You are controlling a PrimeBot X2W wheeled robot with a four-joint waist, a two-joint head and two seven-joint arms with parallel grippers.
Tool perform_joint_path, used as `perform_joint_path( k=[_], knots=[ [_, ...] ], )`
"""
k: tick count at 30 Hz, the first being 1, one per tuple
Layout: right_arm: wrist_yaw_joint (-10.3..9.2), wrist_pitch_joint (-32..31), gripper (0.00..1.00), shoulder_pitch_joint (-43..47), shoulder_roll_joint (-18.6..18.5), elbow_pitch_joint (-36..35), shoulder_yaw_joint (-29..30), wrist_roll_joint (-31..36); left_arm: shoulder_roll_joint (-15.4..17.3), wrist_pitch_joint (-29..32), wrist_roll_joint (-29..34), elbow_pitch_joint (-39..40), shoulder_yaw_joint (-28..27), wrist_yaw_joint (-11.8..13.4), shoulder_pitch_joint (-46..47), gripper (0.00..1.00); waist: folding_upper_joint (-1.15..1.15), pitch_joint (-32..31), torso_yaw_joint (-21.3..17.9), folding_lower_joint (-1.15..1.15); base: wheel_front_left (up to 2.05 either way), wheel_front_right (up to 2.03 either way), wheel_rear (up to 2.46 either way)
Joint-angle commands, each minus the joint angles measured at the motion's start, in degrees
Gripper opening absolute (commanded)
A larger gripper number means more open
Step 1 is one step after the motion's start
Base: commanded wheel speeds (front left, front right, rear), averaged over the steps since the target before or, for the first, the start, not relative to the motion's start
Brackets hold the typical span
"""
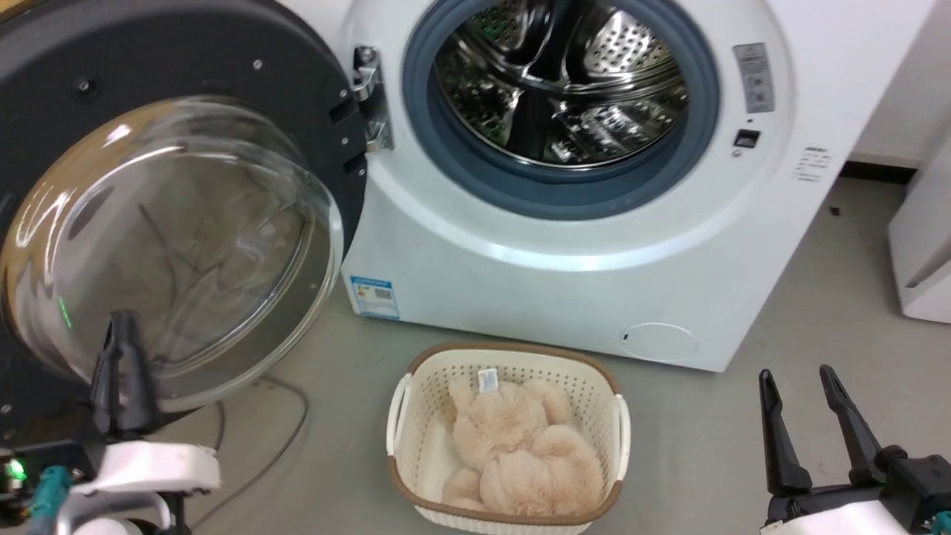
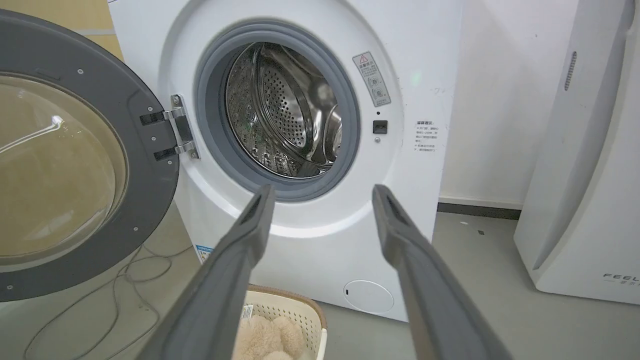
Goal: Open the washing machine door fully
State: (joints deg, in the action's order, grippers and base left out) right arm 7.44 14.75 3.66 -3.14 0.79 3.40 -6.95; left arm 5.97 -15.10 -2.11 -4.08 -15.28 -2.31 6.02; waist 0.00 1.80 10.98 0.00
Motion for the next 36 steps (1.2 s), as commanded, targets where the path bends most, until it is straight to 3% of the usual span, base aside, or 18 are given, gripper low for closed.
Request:
perform_joint_path(
  k=[1, 20, 36],
  knots=[
    [0.05, 0.2, 1.00, 0.9, 0.2, -0.4, 0.0, -0.4, -0.3, 0.1, -0.1, 0.5, 0.5, -0.4, -1.1, 1.00, 0.00, -0.6, -0.9, 0.00, 0.00, 0.00, 0.00],
    [0.05, 0.3, 1.00, 3.0, 0.3, -1.6, -0.5, -0.6, -2.7, 0.1, -2.5, -1.0, 6.6, -2.4, -6.0, 1.00, 0.00, -2.7, -8.9, 0.00, 0.00, 0.00, 0.00],
    [0.05, 0.3, 1.00, 4.0, 0.3, -1.6, -1.2, -0.2, -2.9, 0.1, -0.2, -4.5, 8.5, 0.2, -7.6, 1.00, 0.00, -3.5, -13.3, 0.00, 0.00, 0.00, 0.00]
  ],
)
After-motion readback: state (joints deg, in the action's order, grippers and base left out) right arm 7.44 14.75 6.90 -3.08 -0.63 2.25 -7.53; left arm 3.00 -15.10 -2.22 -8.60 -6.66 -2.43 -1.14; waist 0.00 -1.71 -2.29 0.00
